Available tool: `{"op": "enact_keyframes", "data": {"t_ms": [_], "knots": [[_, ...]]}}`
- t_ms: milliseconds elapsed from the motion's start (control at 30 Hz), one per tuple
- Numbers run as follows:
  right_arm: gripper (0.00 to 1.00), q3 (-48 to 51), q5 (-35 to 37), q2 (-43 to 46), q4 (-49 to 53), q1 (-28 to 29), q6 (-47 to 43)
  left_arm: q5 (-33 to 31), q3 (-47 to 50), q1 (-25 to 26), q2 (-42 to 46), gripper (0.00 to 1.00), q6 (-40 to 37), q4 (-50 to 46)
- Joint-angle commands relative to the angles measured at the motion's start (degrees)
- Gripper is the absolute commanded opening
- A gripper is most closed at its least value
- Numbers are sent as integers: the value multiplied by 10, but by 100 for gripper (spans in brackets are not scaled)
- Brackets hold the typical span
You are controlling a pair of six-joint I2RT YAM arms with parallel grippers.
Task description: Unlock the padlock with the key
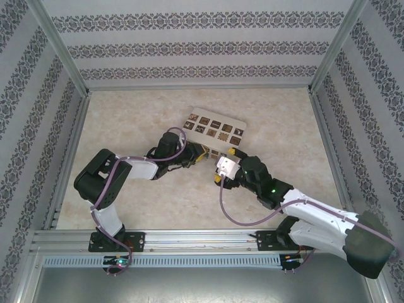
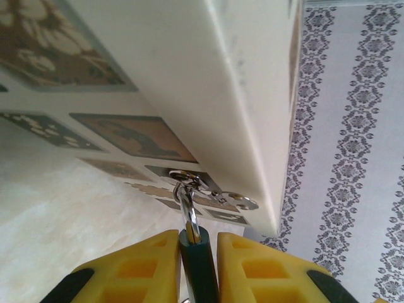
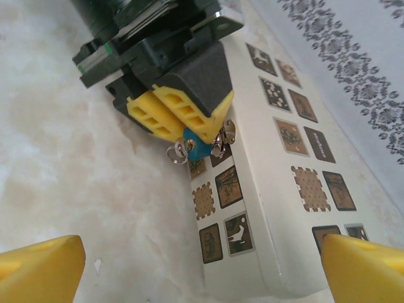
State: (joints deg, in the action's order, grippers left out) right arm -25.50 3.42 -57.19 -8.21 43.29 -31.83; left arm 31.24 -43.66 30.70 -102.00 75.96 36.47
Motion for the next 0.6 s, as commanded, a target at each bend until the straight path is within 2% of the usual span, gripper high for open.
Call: {"op": "enact_keyframes", "data": {"t_ms": [0, 133, 433, 567], "knots": [[86, -22, -2, -21, 27, 6, -35, 8, -21, 11, -8, 20, 16, 57], [75, -36, -4, -59, 24, 6, -45, 8, -24, 12, -18, 20, 23, 67], [59, -58, -2, -143, -20, 6, -42, 9, -27, 14, -39, 20, 40, 92], [57, -65, -5, -174, -48, 6, -39, 10, -28, 16, -44, 20, 45, 99]]}}
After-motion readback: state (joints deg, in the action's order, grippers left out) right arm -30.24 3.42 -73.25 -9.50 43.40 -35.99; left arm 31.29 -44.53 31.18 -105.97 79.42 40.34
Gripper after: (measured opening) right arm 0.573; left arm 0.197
